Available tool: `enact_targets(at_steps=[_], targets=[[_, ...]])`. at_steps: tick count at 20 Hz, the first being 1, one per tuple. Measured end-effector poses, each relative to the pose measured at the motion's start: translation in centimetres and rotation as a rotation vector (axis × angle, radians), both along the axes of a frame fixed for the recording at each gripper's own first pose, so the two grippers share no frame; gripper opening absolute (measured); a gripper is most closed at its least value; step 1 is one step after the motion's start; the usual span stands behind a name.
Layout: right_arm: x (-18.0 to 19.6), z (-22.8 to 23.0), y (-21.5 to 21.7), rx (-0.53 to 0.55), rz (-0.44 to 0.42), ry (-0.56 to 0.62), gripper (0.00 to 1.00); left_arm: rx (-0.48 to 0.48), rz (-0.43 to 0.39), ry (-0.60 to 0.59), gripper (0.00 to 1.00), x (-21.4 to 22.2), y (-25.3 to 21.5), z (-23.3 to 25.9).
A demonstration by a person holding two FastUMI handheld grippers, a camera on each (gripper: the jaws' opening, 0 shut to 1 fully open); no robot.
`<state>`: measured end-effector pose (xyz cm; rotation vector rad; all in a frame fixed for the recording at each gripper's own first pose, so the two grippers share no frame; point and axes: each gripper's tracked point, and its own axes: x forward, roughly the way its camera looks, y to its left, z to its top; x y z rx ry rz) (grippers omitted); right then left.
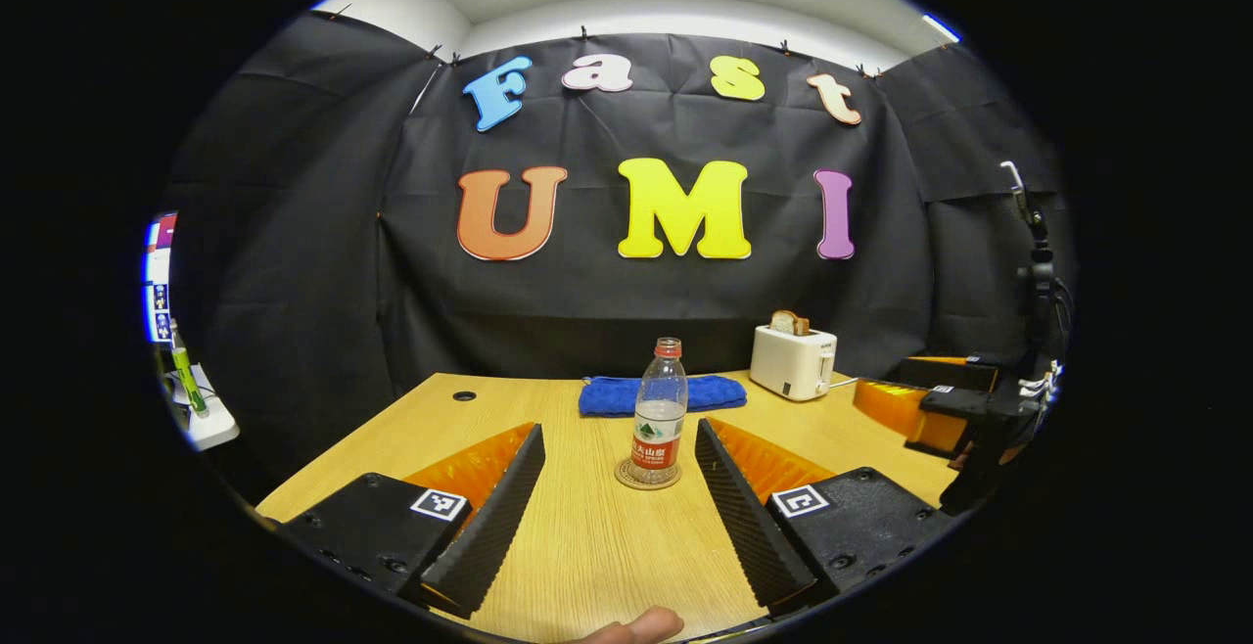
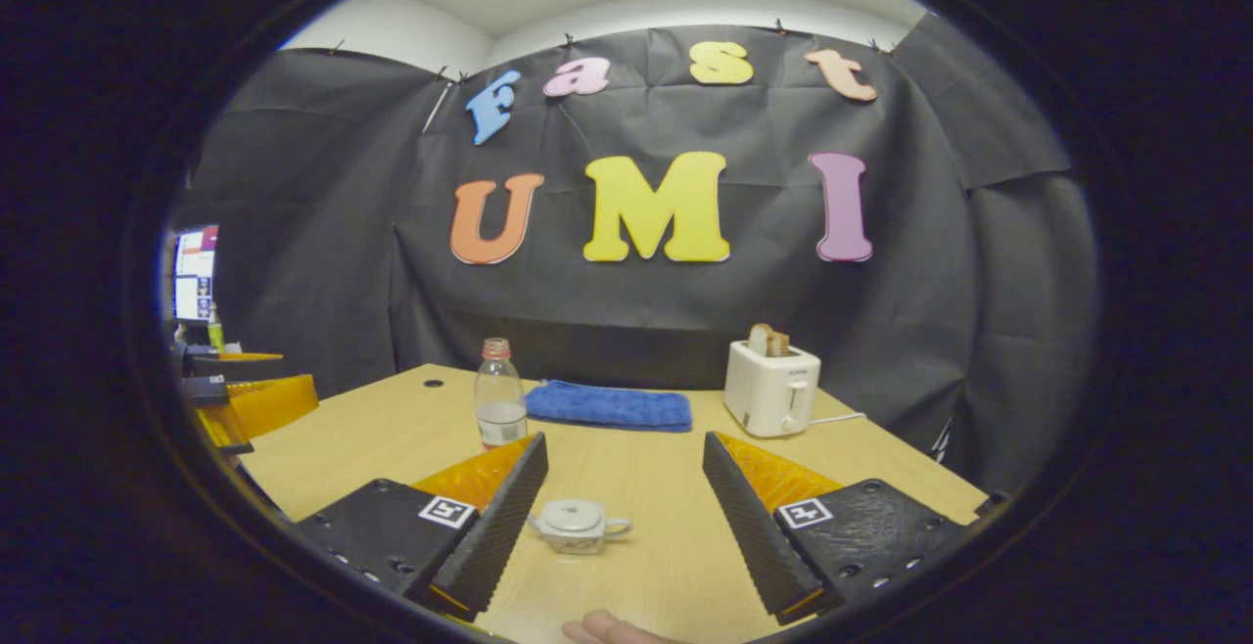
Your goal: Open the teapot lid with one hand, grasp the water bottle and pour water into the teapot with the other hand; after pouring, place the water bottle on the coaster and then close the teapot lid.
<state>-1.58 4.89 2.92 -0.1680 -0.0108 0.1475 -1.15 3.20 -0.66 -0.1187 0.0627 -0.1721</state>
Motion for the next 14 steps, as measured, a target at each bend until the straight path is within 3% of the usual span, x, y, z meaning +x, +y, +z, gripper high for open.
enact_targets(at_steps=[6,14], targets=[[-4.3,1.9,-3.9,0.014,-0.067,-0.015,0.97,0.053,0.015,-0.018,0.97,-1.4,-0.2,1.1],[-5.5,1.2,-7.0,-0.047,-0.111,-0.022,0.96,0.063,-0.013,-0.043,0.97,-2.0,-2.3,1.8]])
